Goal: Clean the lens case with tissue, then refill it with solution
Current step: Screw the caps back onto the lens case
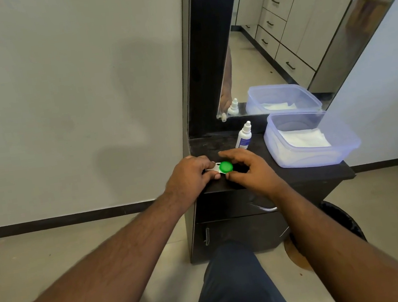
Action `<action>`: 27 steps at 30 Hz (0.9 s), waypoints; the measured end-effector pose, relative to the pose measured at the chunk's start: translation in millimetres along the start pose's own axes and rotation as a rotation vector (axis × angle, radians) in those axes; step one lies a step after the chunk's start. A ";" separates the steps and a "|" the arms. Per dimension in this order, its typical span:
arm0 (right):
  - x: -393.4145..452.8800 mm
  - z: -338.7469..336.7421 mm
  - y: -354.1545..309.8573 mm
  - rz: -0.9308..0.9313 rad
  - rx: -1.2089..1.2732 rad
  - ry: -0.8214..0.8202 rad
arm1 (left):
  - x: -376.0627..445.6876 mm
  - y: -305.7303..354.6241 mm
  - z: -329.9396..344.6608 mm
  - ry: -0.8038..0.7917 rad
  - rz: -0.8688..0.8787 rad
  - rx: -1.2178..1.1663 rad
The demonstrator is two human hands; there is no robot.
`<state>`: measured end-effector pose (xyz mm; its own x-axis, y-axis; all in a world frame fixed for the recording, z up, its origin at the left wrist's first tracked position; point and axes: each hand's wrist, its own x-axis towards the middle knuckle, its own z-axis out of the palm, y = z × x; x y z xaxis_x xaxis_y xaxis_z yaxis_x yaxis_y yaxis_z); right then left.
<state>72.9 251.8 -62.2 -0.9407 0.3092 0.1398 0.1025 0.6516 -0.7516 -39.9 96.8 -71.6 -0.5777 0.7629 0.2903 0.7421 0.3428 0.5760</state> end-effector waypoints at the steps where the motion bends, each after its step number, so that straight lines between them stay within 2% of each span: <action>1: 0.7 -2.1 1.4 0.002 0.004 -0.022 | 0.2 0.2 -0.3 -0.004 0.003 0.003; 9: -1.4 2.9 -3.3 0.021 -0.041 0.071 | -0.5 2.2 -4.0 -0.025 0.009 0.000; 14: -3.4 -3.7 1.0 0.014 -0.003 0.021 | -0.1 2.6 -4.7 -0.040 0.002 0.000; 22: -0.6 2.6 -2.6 0.044 -0.059 0.070 | -2.6 3.3 -4.5 -0.008 0.005 -0.013; 27: -0.4 -3.7 1.8 0.041 -0.063 -0.003 | -6.6 3.2 -4.0 0.030 -0.042 0.041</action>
<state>74.7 255.4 -61.2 -0.9364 0.3340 0.1077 0.1606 0.6806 -0.7148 -35.2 90.7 -68.6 -0.6180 0.7308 0.2897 0.7300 0.3966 0.5567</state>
